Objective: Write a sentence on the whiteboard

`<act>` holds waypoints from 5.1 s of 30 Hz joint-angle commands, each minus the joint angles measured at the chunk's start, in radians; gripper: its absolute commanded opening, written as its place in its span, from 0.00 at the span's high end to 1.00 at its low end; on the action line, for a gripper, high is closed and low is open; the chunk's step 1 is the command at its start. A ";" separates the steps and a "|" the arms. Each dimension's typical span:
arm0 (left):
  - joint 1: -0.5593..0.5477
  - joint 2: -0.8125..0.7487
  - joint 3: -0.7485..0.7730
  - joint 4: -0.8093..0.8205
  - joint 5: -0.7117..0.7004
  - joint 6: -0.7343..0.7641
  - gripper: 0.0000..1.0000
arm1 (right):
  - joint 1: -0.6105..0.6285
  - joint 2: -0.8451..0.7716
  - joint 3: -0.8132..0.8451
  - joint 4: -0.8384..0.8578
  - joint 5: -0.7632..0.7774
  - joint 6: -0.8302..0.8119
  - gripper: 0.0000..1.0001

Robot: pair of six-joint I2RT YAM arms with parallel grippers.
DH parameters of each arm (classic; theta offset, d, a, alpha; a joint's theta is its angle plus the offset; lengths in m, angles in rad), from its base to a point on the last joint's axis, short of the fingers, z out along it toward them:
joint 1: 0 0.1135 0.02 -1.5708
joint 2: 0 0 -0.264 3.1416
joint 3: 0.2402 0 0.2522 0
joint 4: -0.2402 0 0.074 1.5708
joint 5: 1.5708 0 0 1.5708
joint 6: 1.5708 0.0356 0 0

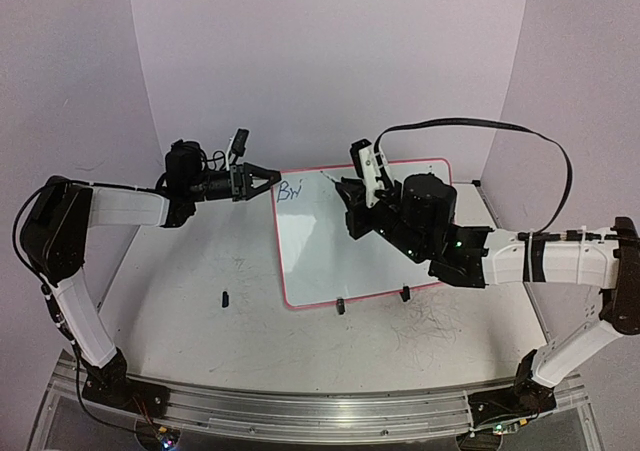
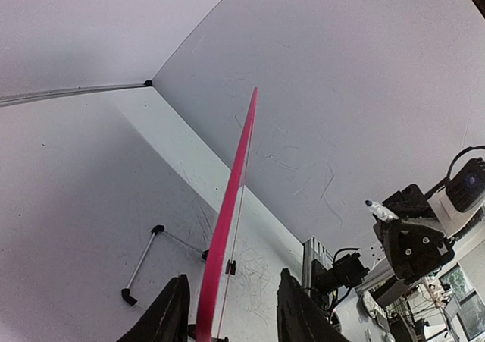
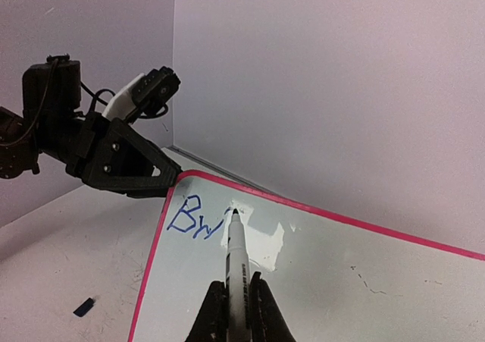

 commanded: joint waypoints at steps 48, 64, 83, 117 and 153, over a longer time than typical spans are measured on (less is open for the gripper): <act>0.012 0.010 -0.005 0.005 0.007 0.065 1.00 | 0.000 0.173 0.149 -0.064 -0.039 0.018 1.00; 0.011 0.010 -0.003 0.004 0.012 0.063 1.00 | -0.031 0.209 0.142 0.003 0.024 0.078 1.00; 0.010 0.013 -0.003 0.005 0.015 0.063 1.00 | -0.049 0.249 0.148 0.041 -0.012 0.082 1.00; 0.011 0.019 -0.001 0.005 0.020 0.062 1.00 | -0.052 0.267 0.128 -0.004 -0.048 0.096 1.00; 0.005 0.019 -0.001 0.004 0.021 0.065 1.00 | -0.056 0.263 0.131 0.019 0.057 0.098 1.00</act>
